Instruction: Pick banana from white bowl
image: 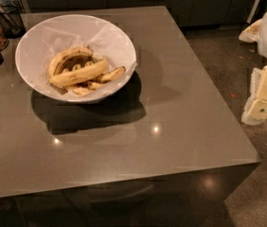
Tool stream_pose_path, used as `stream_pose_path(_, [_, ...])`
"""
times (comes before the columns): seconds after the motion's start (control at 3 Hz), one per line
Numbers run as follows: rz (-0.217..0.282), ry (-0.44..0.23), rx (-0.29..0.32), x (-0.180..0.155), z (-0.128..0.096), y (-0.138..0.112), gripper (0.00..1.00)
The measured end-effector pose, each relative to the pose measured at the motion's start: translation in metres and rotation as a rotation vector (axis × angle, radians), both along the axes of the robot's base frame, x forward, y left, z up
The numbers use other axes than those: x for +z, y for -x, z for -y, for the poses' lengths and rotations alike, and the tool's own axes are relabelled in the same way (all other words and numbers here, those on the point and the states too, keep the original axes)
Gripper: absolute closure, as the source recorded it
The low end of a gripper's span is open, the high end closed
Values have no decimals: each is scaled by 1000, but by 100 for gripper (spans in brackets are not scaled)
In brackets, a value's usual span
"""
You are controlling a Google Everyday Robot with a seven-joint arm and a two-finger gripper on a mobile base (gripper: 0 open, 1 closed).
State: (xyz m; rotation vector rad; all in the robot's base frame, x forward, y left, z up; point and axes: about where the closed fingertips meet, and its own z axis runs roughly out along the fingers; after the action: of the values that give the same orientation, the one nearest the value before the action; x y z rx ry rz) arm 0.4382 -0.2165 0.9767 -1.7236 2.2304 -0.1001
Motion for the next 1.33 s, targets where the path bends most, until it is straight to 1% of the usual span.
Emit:
stream_pose_path(0.33, [0, 0, 0, 0, 0, 0, 0])
stream_pose_path(0.67, [1, 9, 8, 8, -10, -12, 0])
stream_pose_path(1.0, [-1, 24, 73, 20, -36, -39, 0])
stream_pose_path(1.33, [-26, 18, 142, 21, -58, -64, 0])
